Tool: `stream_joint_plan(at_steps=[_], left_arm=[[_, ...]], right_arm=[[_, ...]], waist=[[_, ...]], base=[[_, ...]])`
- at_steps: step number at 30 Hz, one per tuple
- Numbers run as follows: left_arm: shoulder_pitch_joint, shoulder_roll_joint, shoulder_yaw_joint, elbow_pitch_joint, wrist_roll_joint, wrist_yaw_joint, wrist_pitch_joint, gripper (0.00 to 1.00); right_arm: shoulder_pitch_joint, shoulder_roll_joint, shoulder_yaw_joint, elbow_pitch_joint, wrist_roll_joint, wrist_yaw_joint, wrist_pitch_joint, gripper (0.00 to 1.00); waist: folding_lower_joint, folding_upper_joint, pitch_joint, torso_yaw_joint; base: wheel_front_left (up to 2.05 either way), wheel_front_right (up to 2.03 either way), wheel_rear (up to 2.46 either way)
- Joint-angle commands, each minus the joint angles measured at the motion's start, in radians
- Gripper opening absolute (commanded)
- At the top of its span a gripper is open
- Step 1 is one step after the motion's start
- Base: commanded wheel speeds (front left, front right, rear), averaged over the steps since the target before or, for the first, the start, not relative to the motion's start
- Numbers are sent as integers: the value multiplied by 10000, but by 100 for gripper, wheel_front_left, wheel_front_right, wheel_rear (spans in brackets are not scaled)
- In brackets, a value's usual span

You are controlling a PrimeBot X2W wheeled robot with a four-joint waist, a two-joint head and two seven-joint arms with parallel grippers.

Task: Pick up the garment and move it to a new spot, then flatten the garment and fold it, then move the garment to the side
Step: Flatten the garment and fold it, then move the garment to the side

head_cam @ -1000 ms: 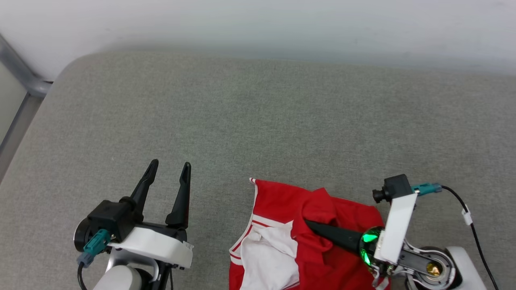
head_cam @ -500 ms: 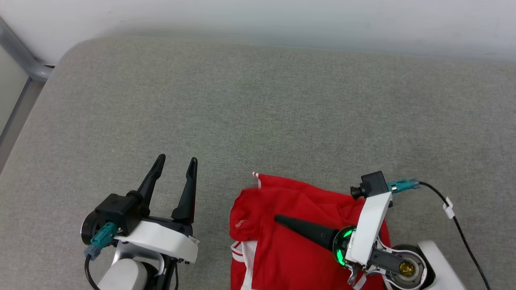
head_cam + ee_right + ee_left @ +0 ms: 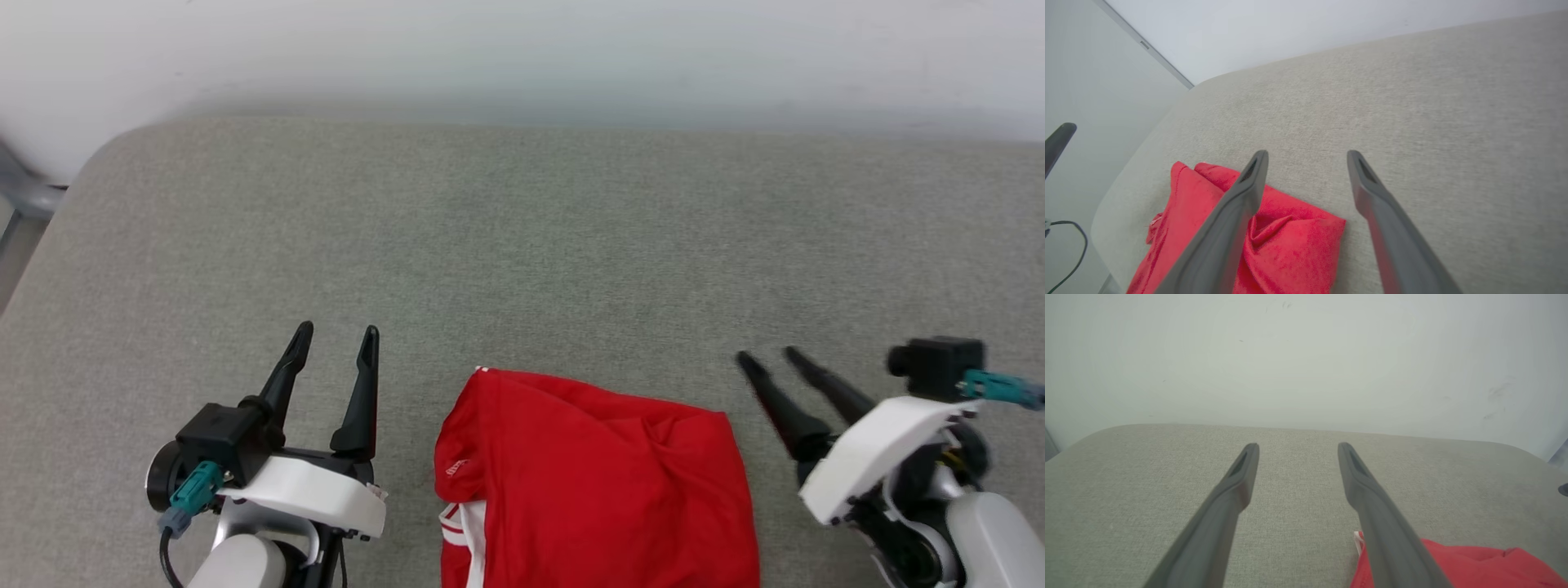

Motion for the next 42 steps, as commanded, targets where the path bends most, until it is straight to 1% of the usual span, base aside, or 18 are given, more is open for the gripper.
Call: stream_joint_plan(at_steps=[1, 3, 5, 9, 13, 16, 19, 23, 33, 35, 37, 39, 42], left_arm=[[131, 31, 76, -12, 39, 61, -23, 100], [220, 52, 151, 2, 47, 88, -23, 100], [291, 61, 220, 20, 65, 109, -23, 100], [451, 51, 329, 45, 95, 129, -23, 100], [638, 25, 411, 78, 159, 156, -24, 100], [839, 21, 496, 97, 176, 173, -24, 100], [1103, 14, 589, 118, 207, 208, -24, 100], [1341, -14, 659, 85, 251, 273, -24, 100], [1429, -46, 703, 0, 285, 347, -24, 100], [1321, -58, 711, -12, 286, 318, -24, 100], [1155, -77, 731, -21, 303, 257, -24, 100], [1038, -128, 760, -50, 348, 201, -24, 100], [875, -228, 783, -104, 425, 128, -24, 100]], right_arm=[[243, 20, -433, -29, -717, -4, -351, 100], [404, 81, -1088, -139, -1701, -4, -786, 100], [596, 283, -1701, -310, -2528, -4, -1182, 100], [909, 640, -2585, -782, -3918, -4, -2082, 100], [1315, 1004, -2882, -1247, -4820, -4, -2801, 100], [1638, 1222, -2795, -1540, -5112, -4, -3075, 100], [1980, 1385, -2688, -1783, -5218, -4, -3128, 100], [2346, 1545, -2621, -2033, -5151, -4, -2933, 100], [2589, 1680, -2656, -2239, -4946, -4, -2459, 100], [2585, 1685, -2768, -2125, -4708, -4, -2148, 100], [2533, 1523, -2960, -1982, -4416, -4, -1806, 100], [2479, 1329, -3174, -1749, -3928, -4, -1353, 100], [2411, 1053, -3367, -1217, -2945, -4, -317, 100]], waist=[[0, -1, -148, -191], [0, -1, -238, -330], [0, -1, -324, -469], [0, -1, -512, -693], [0, -1, -747, -847], [0, -1, -902, -971], [0, -1, -1065, -1069], [0, -1, -1172, -1104], [0, -1, -1207, -1027], [0, -1, -1152, -980], [0, -1, -1050, -896], [0, -1, -937, -803], [0, -1, -747, -636]], base=[[0, 0, 0], [0, 0, 0], [0, 0, 0], [0, 0, 0], [0, 0, 0], [0, 0, 0], [0, 0, 0], [0, 0, 0], [0, 0, 0], [0, 0, 0], [0, 0, 0], [0, 0, 0], [0, 0, 0]])
